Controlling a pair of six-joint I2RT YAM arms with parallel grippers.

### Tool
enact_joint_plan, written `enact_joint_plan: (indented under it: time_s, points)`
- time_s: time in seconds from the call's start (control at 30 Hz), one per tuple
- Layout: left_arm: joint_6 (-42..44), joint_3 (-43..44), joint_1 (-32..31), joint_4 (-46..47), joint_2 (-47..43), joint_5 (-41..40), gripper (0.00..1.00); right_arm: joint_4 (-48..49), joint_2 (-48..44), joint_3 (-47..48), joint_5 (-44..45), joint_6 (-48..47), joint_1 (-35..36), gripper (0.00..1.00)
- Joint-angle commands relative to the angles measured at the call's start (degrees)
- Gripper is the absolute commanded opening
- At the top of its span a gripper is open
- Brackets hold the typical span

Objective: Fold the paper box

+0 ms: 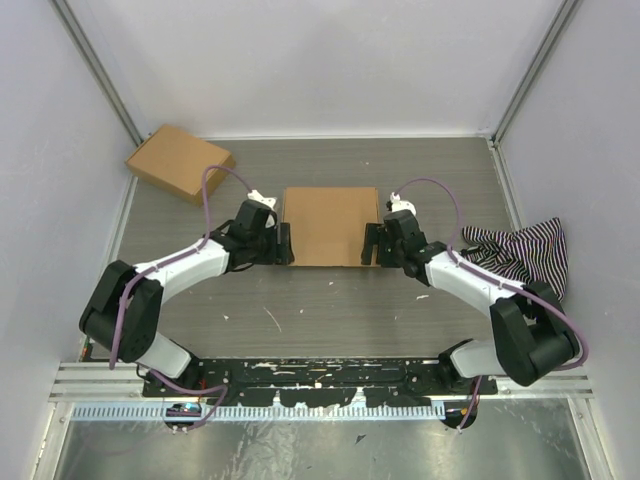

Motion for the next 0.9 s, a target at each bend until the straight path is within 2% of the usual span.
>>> enact_joint_plan:
  time_s: [0.0, 0.53, 0.87]
  points:
    - [1.04, 2.35, -0.33, 0.93, 0.64, 1.22, 0.75, 3.03, 0.84, 2.62, -0.24, -0.56, 0.69, 0.84]
    - [0.35, 2.88, -1.08, -0.09, -0.01, 7.96, 0.59, -0.91, 0.0, 4.31, -1.78, 0.66, 3.48, 0.64]
    - [0.42, 8.2, -1.06, -9.71, -0.86, 9.17, 0.55, -8.86, -0.92, 9.15, -3.05, 1.88, 3.47, 0.59]
